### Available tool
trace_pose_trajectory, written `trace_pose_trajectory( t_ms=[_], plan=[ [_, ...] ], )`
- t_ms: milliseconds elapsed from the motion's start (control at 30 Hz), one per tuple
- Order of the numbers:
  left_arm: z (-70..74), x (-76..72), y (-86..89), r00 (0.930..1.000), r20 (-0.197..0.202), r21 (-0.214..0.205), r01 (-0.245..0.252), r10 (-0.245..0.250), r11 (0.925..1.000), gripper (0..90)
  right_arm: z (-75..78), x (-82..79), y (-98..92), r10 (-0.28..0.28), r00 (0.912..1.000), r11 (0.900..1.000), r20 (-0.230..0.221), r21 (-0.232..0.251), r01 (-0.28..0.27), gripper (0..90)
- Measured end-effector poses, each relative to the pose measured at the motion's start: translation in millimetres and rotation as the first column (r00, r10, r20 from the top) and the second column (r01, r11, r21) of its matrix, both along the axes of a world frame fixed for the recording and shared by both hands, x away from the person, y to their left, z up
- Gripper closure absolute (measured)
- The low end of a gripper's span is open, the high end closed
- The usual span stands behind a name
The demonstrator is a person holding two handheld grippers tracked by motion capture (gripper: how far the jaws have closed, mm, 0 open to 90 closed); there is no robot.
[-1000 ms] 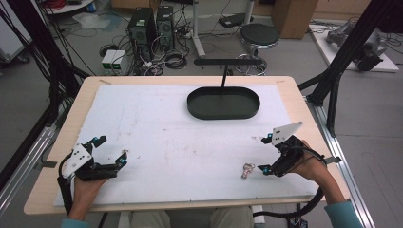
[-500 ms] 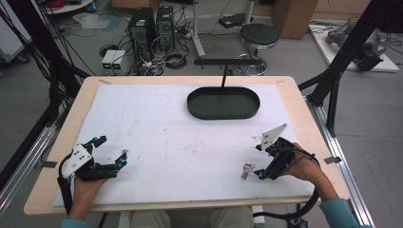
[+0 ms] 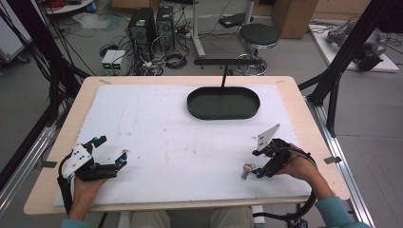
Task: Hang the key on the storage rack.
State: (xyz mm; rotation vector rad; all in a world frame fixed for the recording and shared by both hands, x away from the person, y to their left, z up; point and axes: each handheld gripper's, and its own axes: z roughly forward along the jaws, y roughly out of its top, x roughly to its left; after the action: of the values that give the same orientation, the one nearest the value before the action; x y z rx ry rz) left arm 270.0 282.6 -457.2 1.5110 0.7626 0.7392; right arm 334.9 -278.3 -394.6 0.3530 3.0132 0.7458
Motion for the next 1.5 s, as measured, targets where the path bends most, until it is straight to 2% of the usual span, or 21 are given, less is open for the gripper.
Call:
trace_pose_trajectory(
  t_ms=[100, 267, 433, 800, 1133, 1500],
  plan=[
    [-0.1, -0.1, -0.3, 1.0, 0.0, -0.003, 0.001, -0.001, 1.0, 1.7, -1.5, 1.6, -0.8, 0.005, 0.9998, 1.0, -0.02, 0.002, -0.005, 34.6],
    [-0.1, -0.1, -0.3, 1.0, 0.0, -0.003, 0.001, -0.001, 1.0, 1.7, -3.0, 4.5, -1.0, -0.01, 0.9988, 0.9998, -0.048, -0.02, 0.009, 46.1],
    [0.0, 0.0, 0.0, 1.0, 0.001, 0.0, 0.0, 0.0, 1.0, 1.7, -3.9, 6.0, -0.9, -0.028, 0.9969, 0.9992, -0.074, -0.031, 0.026, 52.7],
    [0.0, 0.1, 0.1, 1.0, 0.0, 0.001, 0.0, 0.0, 1.0, 1.7, -7.1, 10.4, -0.1, -0.026, 0.9919, 0.9988, -0.124, -0.044, 0.021, 66.5],
    [0.0, 0.0, 0.0, 1.0, 0.0, -0.002, 0.001, -0.001, 1.0, 1.7, -8.7, 12.2, -0.3, -0.035, 0.9901, 0.9983, -0.136, -0.05, 0.028, 74.8],
    [0.0, 0.0, 0.2, 1.0, -0.001, -0.001, 0.001, -0.001, 1.0, 1.7, -8.9, 12.8, -0.6, -0.028, 0.9918, 0.9984, -0.125, -0.052, 0.021, 82.9]
  ],
)
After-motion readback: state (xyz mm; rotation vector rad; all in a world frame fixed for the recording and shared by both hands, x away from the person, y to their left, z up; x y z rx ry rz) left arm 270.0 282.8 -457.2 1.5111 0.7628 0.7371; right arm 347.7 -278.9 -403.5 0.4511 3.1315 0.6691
